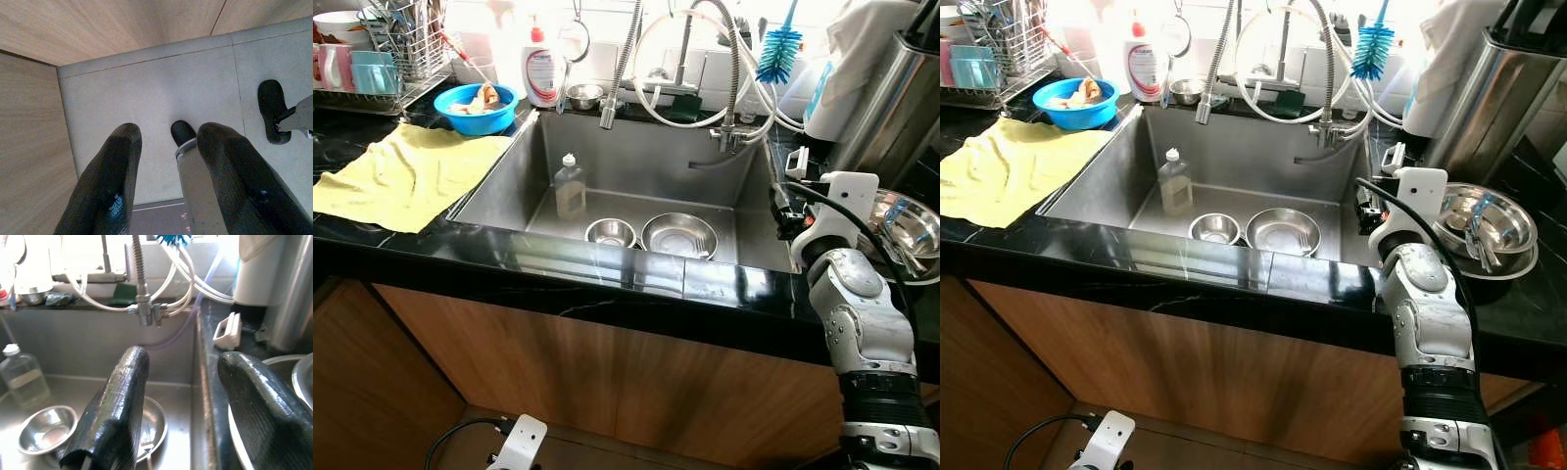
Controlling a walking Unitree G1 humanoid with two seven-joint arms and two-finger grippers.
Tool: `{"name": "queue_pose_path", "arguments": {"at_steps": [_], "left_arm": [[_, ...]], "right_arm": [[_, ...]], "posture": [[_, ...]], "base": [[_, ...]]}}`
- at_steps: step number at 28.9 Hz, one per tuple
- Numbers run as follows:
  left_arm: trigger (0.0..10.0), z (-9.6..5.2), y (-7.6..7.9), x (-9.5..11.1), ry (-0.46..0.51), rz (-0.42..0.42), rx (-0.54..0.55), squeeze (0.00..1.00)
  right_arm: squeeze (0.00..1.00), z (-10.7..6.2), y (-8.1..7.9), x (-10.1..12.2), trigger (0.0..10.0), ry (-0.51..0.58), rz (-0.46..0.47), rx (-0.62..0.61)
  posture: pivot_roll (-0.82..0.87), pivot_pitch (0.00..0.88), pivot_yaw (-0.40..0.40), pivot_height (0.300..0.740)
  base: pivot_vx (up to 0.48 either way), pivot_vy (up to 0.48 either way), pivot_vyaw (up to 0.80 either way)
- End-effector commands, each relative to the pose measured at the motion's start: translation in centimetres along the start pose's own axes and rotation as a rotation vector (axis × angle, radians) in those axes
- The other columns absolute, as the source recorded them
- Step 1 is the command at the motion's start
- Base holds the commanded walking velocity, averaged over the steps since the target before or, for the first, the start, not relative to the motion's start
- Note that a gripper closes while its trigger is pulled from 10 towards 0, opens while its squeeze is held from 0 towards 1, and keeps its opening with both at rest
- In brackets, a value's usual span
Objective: Kitchen organization
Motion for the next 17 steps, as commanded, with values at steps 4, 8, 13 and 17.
{"name": "queue_pose_path", "arguments": {"at_steps": [4, 8, 13, 17], "left_arm": [[10.0, 0.0, -0.1, -0.1, -0.003, 0.024, -0.001, 0.0], [10.0, 0.0, -0.1, -0.1, -0.003, 0.027, -0.002, 0.0], [10.0, 0.0, -0.1, -0.1, -0.004, 0.032, -0.003, 0.0], [10.0, 0.0, -0.1, -0.1, -0.004, 0.035, -0.003, 0.0]], "right_arm": [[0.0, -1.0, -0.5, 3.1, 10.0, 0.176, -0.135, -0.055], [0.0, -2.0, -0.6, 4.4, 10.0, 0.26, -0.206, -0.112], [0.0, -3.9, -1.1, 4.0, 10.0, 0.308, -0.237, -0.157], [0.0, -5.1, -1.0, 3.0, 10.0, 0.292, -0.294, -0.193]], "posture": [[-0.14, 0.003, -0.041, 0.74], [-0.14, 0.006, -0.039, 0.74], [-0.14, 0.011, -0.038, 0.74], [-0.14, 0.011, -0.036, 0.74]], "base": [[0.0, 0.0, 0.0], [0.0, 0.0, 0.0], [0.0, 0.0, 0.0], [0.0, 0.0, 0.0]]}}
Point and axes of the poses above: a point about 5 cm out from each wrist's last joint towards the gripper, its own z axis pointing out of the wrist towards the gripper, its own x axis along the axis of the wrist's last joint, y = z × x, the point moved 3 cm from there along z, pointing out of the wrist towards the gripper, and after that the axes turned 6 degrees about -z, right-handed, at the moved point
